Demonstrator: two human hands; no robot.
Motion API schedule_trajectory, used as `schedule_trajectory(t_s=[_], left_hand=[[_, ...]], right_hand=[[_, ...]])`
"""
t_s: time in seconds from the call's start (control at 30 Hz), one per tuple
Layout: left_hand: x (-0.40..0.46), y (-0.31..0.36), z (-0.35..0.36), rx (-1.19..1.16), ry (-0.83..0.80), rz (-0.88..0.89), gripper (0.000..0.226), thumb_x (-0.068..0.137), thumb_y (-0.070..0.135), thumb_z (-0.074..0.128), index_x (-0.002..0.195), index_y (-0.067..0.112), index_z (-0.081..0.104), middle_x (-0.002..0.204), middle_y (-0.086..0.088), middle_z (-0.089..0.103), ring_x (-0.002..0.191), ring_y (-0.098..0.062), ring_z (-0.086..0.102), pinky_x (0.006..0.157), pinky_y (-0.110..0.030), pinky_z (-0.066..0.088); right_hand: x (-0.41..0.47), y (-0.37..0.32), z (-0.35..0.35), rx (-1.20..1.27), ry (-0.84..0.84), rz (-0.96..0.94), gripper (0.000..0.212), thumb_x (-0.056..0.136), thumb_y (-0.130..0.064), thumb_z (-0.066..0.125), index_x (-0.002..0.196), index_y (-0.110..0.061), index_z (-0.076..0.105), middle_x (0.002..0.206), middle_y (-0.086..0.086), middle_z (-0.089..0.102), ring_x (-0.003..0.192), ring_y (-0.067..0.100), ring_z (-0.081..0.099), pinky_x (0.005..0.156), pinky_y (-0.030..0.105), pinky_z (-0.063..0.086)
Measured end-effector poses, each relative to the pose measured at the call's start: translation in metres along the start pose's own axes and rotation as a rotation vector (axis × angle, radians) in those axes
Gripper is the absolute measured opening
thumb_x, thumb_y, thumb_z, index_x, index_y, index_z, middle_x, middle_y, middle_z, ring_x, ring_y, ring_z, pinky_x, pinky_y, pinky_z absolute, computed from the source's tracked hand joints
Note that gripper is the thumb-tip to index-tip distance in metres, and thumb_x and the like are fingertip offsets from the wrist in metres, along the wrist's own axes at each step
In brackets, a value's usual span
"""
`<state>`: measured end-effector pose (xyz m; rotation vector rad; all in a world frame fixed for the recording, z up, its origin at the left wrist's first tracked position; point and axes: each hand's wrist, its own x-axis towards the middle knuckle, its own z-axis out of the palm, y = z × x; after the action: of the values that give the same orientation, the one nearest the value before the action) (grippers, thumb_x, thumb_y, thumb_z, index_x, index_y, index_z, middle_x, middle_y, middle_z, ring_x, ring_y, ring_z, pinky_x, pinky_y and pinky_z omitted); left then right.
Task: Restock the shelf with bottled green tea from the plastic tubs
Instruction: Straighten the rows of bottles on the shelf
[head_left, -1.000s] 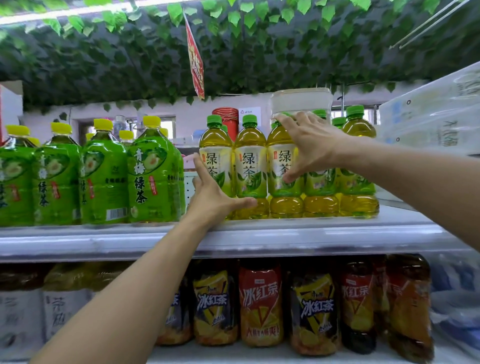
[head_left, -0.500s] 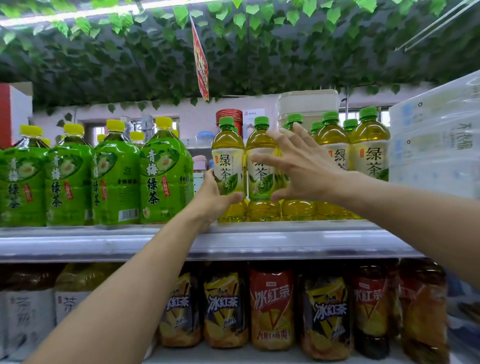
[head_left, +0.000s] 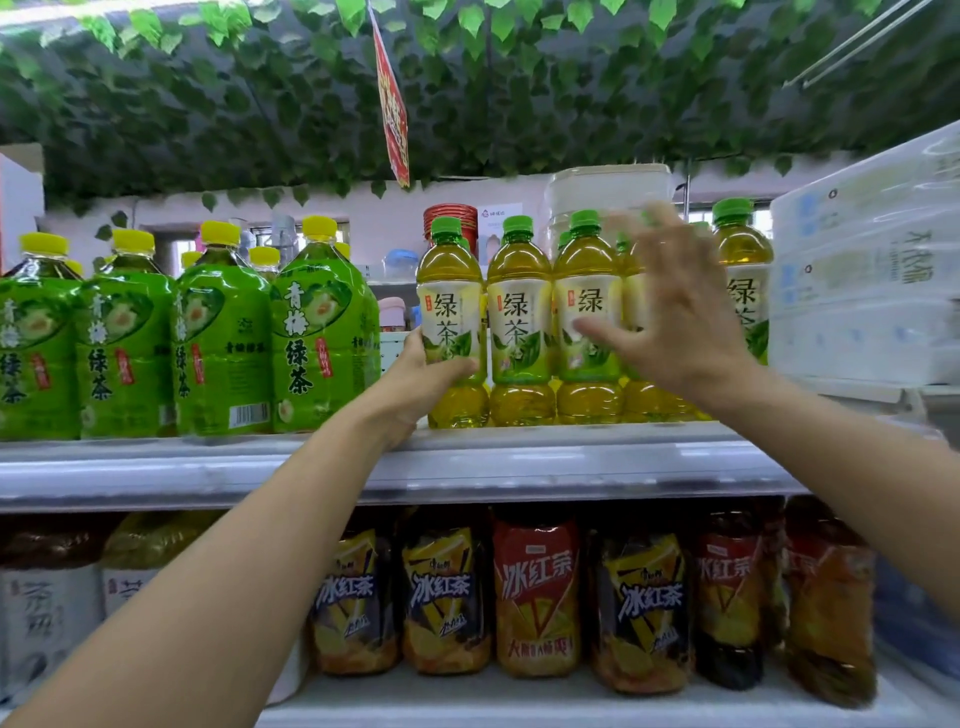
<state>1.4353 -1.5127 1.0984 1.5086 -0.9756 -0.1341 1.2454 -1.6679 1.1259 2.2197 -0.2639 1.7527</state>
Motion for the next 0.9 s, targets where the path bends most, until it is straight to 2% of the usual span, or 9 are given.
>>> schedule_trajectory(t_s=[0.07, 0.1, 0.2, 0.27, 0.37, 0.63, 0.77, 0.83, 0.9], left_hand=[[0.000, -0.001, 0.000, 0.030, 0.004, 0.012, 0.067, 0.095, 0.014, 0.066, 0.151, 0.016, 0.030, 0.134, -0.003, 0.058, 0.122, -0.021, 0.054, 0.105, -0.034, 0.039], [-0.001, -0.001, 0.000, 0.039, 0.008, 0.019, 0.067, 0.095, 0.013, 0.066, 0.151, 0.015, 0.029, 0.133, -0.002, 0.058, 0.124, -0.021, 0.053, 0.104, -0.034, 0.039], [-0.002, 0.000, 0.003, 0.023, 0.029, 0.017, 0.067, 0.094, 0.013, 0.068, 0.150, 0.013, 0.031, 0.131, -0.005, 0.059, 0.126, -0.023, 0.053, 0.110, -0.040, 0.039], [-0.002, 0.000, 0.004, 0.024, 0.046, 0.021, 0.065, 0.092, 0.013, 0.069, 0.147, 0.012, 0.033, 0.126, -0.004, 0.059, 0.124, -0.023, 0.053, 0.110, -0.041, 0.040], [-0.003, 0.001, 0.005, 0.029, 0.067, 0.025, 0.066, 0.090, 0.014, 0.071, 0.145, 0.014, 0.034, 0.123, -0.002, 0.059, 0.123, -0.023, 0.054, 0.112, -0.046, 0.040], [-0.004, 0.002, 0.007, 0.077, 0.111, 0.038, 0.068, 0.089, 0.017, 0.073, 0.145, 0.016, 0.034, 0.119, 0.000, 0.057, 0.117, -0.021, 0.053, 0.111, -0.047, 0.038], [-0.004, -0.001, 0.007, 0.094, 0.086, 0.024, 0.074, 0.088, 0.016, 0.075, 0.146, 0.016, 0.029, 0.132, -0.002, 0.058, 0.127, -0.023, 0.052, 0.113, -0.047, 0.038], [-0.003, -0.003, 0.008, 0.118, 0.075, 0.023, 0.080, 0.087, 0.017, 0.077, 0.149, 0.018, 0.026, 0.137, -0.002, 0.057, 0.130, -0.023, 0.051, 0.115, -0.050, 0.036], [-0.003, -0.004, 0.008, 0.128, 0.076, 0.027, 0.078, 0.088, 0.018, 0.076, 0.149, 0.018, 0.027, 0.137, -0.001, 0.056, 0.129, -0.021, 0.050, 0.116, -0.049, 0.036]], right_hand=[[-0.016, 0.032, -0.009, 0.197, 0.168, 0.333, 0.086, 0.080, -0.049, 0.067, 0.147, -0.010, 0.030, 0.148, 0.016, 0.033, 0.136, 0.030, 0.030, 0.115, 0.046, 0.027], [-0.024, 0.047, -0.015, 0.293, 0.162, 0.519, 0.089, 0.080, -0.049, 0.069, 0.148, -0.010, 0.026, 0.148, 0.014, 0.032, 0.136, 0.028, 0.031, 0.115, 0.047, 0.028], [-0.048, 0.080, -0.022, 0.445, -0.114, 0.802, 0.091, 0.079, -0.040, 0.079, 0.147, -0.013, 0.025, 0.137, 0.006, 0.043, 0.128, 0.025, 0.044, 0.108, 0.044, 0.040], [-0.058, 0.087, -0.020, 0.440, -0.256, 0.796, 0.078, 0.080, -0.029, 0.081, 0.142, -0.009, 0.038, 0.124, 0.002, 0.056, 0.116, 0.022, 0.055, 0.100, 0.038, 0.046], [-0.056, 0.092, -0.018, 0.463, -0.258, 0.819, 0.068, 0.079, -0.024, 0.082, 0.135, -0.009, 0.046, 0.121, 0.004, 0.064, 0.108, 0.021, 0.062, 0.097, 0.040, 0.051], [-0.053, 0.084, -0.025, 0.462, -0.228, 0.782, 0.065, 0.078, -0.020, 0.084, 0.127, -0.009, 0.043, 0.110, 0.001, 0.058, 0.096, 0.016, 0.057, 0.074, 0.020, 0.044], [-0.057, 0.084, -0.027, 0.456, -0.297, 0.774, 0.071, 0.079, -0.027, 0.082, 0.132, -0.011, 0.038, 0.121, 0.004, 0.057, 0.107, 0.019, 0.056, 0.090, 0.032, 0.047], [-0.057, 0.084, -0.028, 0.372, -0.243, 0.697, 0.076, 0.082, -0.033, 0.079, 0.140, -0.011, 0.033, 0.133, 0.009, 0.047, 0.121, 0.024, 0.048, 0.103, 0.040, 0.042], [-0.041, 0.082, -0.035, 0.291, -0.134, 0.560, 0.069, 0.090, -0.036, 0.069, 0.143, -0.010, 0.034, 0.139, 0.012, 0.041, 0.129, 0.026, 0.038, 0.108, 0.041, 0.035]])
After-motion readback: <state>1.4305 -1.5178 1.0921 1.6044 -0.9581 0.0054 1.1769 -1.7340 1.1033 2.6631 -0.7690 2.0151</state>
